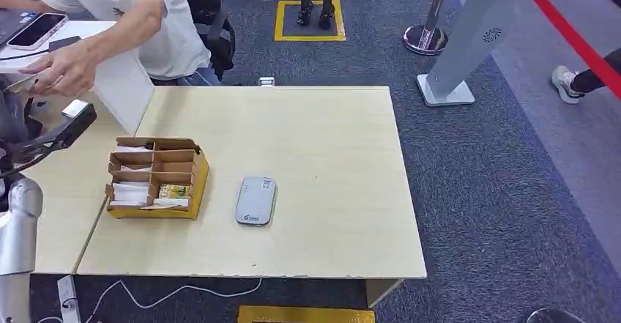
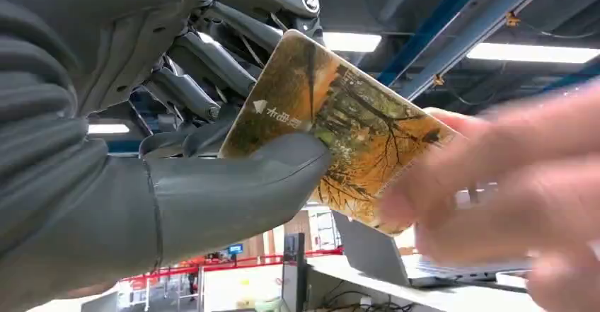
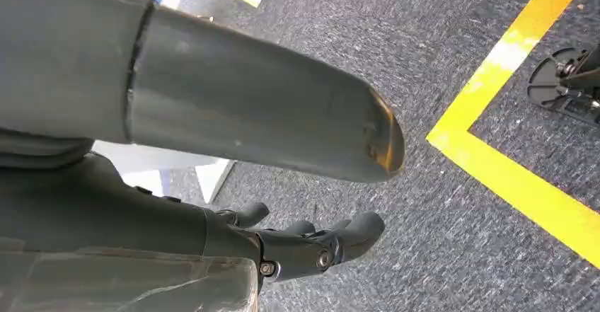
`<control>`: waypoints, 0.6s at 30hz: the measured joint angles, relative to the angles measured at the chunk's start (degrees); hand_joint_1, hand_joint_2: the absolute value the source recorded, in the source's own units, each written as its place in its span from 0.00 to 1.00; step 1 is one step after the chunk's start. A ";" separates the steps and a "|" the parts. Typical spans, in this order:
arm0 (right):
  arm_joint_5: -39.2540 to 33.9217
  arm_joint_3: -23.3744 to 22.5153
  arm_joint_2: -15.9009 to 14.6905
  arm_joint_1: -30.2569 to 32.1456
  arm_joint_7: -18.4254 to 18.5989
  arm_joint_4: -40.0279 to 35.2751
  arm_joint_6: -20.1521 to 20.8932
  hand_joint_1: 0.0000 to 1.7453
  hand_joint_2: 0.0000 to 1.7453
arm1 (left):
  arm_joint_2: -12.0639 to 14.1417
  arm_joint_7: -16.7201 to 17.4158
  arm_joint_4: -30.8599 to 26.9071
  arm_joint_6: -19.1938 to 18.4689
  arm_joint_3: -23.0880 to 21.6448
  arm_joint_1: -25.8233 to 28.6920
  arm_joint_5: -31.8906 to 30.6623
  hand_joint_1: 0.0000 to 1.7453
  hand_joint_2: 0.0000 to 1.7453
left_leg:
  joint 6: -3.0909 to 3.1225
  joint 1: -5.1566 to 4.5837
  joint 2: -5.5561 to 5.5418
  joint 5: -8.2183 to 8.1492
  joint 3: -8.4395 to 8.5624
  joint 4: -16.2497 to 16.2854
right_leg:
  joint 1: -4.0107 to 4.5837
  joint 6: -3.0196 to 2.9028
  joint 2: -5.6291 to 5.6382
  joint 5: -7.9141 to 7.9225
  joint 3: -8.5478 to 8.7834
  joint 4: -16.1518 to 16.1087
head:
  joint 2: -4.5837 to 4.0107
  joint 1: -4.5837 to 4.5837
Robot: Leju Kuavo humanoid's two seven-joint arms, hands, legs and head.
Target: Pass the card to the sensor for recognition and then transmit it.
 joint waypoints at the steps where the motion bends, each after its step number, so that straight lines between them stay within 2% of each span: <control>1: 0.00 0.00 0.00 -0.01 0.00 0.02 0.00 0.00 0.00 | -0.11 -0.57 0.20 0.05 0.33 0.01 0.00 1.00 1.00 | 0.00 0.00 -0.01 0.00 0.00 0.00 | 0.00 0.00 0.00 0.00 0.00 0.00 | 0.00 -0.02; 7: 0.00 -0.02 0.00 -0.07 -0.20 0.07 -0.02 0.00 0.00 | -2.21 -4.60 0.63 -0.57 0.59 0.17 0.00 1.00 1.00 | 0.00 -0.01 -0.03 0.00 -0.01 0.00 | -0.01 0.00 -0.02 0.00 0.00 -0.01 | 0.00 0.00; 15: 0.00 -0.02 0.00 -0.09 -0.22 0.07 -0.02 0.00 0.00 | -2.42 -4.81 0.63 -0.63 0.59 0.19 0.00 1.00 1.00 | 0.00 -0.01 -0.03 0.00 -0.01 0.00 | -0.01 0.00 -0.02 0.00 0.00 -0.01 | 0.00 0.00; 18: 0.00 -0.02 0.00 -0.17 -0.50 0.09 -0.02 0.00 0.00 | -4.52 -6.03 0.66 -0.92 0.57 0.52 0.00 1.00 1.00 | 0.01 -0.02 -0.01 -0.01 0.00 0.01 | -0.01 0.01 0.00 0.00 -0.01 -0.02 | 0.00 -0.02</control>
